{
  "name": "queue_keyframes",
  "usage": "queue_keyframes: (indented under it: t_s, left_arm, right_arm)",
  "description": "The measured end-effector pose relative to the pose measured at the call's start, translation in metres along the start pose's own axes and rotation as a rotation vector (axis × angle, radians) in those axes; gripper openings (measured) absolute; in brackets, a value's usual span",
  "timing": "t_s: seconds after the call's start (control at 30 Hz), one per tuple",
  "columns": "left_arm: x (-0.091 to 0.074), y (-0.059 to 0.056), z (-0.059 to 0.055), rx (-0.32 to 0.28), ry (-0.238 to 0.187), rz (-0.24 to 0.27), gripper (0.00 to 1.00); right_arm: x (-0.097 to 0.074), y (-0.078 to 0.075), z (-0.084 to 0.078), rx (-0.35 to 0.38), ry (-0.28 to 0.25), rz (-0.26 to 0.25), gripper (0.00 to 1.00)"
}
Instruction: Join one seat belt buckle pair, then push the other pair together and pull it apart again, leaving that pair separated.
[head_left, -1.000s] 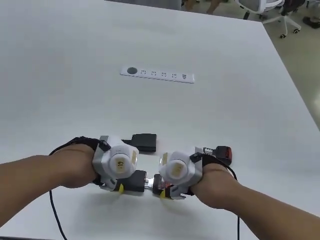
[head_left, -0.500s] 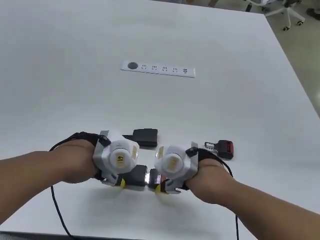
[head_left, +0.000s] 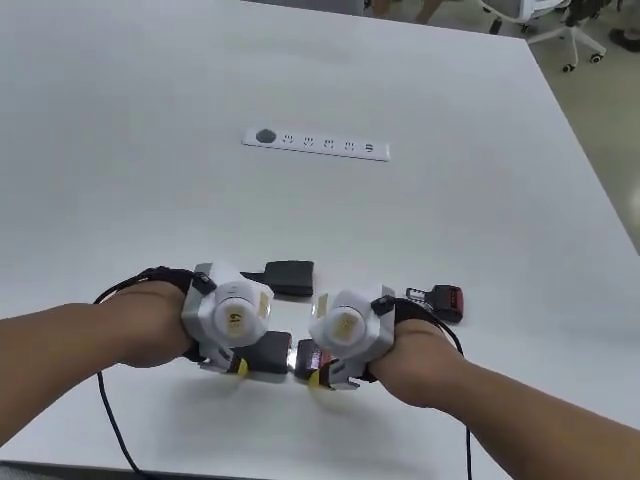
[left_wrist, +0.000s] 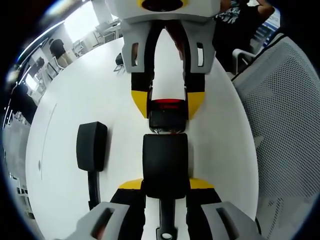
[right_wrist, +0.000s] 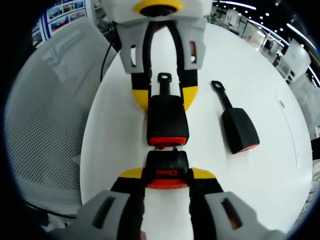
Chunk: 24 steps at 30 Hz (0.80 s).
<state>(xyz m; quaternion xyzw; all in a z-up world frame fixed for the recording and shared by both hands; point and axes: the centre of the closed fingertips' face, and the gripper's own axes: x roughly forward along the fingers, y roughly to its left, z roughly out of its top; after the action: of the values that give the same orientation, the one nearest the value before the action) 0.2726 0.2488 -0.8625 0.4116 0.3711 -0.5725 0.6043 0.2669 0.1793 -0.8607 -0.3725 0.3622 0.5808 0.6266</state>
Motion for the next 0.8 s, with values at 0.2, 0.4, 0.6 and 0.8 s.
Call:
queue_keyframes:
  t_s: [0.2,0.4,0.6,0.8]
  left_arm:
    - [-0.0012,0.0010,-0.0013,-0.008,-0.042,0.001,0.30]
    - [-0.0025,0.0006,-0.0014,-0.023,-0.055,0.022,0.30]
    - [-0.0028,0.0010,-0.0010,-0.036,-0.048,0.021,0.30]
    - [-0.0028,0.0008,-0.0012,-0.037,-0.051,0.015,0.30]
  right_arm:
    - [-0.0019,0.0009,-0.0023,-0.013,-0.046,0.000,0.33]
    - [-0.0017,0.0004,-0.0025,-0.024,-0.041,0.002,0.32]
    - [-0.0012,0.0004,-0.0027,-0.017,-0.040,0.002,0.33]
    - [-0.0004,-0.0001,-0.0027,-0.017,-0.045,0.006,0.33]
